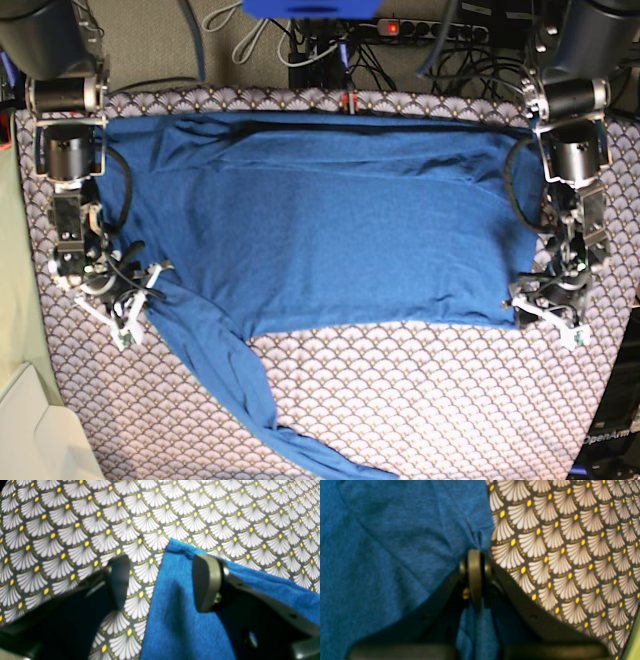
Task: Fold the T-shirt properly
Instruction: 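Close both grippers on the hem edge of the blue shirt, then lift the hem and fold it over toward the collar edge with both grippers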
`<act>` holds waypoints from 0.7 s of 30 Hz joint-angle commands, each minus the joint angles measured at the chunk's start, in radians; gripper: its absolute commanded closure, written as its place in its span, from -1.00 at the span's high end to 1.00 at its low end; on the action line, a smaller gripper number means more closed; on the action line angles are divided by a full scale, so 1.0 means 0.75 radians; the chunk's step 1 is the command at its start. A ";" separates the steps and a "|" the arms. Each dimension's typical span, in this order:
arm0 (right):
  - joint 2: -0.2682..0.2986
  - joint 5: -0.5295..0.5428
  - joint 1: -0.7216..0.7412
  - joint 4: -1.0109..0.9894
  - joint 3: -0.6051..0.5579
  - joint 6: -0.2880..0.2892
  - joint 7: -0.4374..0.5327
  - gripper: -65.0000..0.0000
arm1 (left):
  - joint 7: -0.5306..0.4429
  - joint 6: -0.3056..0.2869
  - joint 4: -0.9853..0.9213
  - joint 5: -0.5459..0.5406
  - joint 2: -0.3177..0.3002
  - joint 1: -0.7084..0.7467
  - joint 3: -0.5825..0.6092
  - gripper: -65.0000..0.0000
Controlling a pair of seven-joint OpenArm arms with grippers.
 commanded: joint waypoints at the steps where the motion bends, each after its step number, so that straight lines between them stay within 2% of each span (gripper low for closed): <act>1: 0.017 0.015 0.037 0.018 0.006 -0.010 0.032 -1.00 | -0.032 -0.005 0.023 -0.007 -0.017 -0.045 -0.003 0.20; 11: 0.017 0.015 0.035 0.018 0.006 -0.010 0.032 -1.00 | -0.032 -0.005 0.023 -0.007 -0.017 -0.053 -0.003 0.20; 17: 0.017 0.015 0.021 0.018 0.006 -0.010 0.032 -1.00 | -0.034 -0.001 0.021 -0.007 -0.017 -0.072 0.122 0.20; 21: 0.017 0.015 0.015 0.018 0.006 -0.010 0.032 -1.00 | -0.034 0.001 0.021 -0.007 -0.015 -0.074 0.130 0.20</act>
